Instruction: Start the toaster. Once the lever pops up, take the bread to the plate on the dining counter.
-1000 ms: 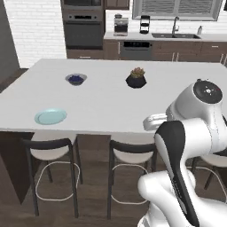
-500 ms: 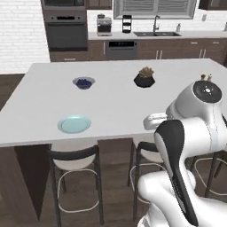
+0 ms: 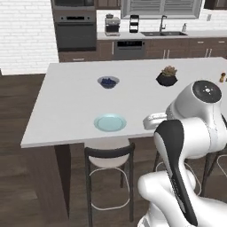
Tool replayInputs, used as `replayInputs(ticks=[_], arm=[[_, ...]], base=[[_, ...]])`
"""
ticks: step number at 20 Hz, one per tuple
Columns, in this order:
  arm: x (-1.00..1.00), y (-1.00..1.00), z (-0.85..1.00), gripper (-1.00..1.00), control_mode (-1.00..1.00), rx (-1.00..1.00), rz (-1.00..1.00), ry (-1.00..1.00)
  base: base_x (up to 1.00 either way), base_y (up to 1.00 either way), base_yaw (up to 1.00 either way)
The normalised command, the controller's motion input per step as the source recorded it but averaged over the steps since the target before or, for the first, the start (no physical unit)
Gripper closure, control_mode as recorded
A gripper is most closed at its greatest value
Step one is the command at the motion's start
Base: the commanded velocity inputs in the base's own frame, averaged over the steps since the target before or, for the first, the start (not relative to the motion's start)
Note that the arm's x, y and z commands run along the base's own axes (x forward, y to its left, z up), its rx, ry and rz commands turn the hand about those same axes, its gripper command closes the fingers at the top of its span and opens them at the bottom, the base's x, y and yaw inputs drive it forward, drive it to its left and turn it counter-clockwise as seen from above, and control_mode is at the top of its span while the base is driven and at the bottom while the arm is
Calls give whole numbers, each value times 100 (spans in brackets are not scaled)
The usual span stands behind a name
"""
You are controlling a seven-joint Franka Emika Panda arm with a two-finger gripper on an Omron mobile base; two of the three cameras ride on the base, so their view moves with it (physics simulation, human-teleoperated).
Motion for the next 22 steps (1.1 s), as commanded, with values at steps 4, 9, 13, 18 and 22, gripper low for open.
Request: replayInputs(ticks=[4,9,13,18,22], arm=[[0,0,0,100,100,0,0,0],[0,0,0,100,100,0,0,0],[0,0,0,100,100,0,0,0],[0,0,0,100,100,0,0,0],[49,-7,-16,100,-100,15,3,0]], base=[[41,51,0],[49,6,1],[84,0,0],[87,0,0],[0,0,0]])
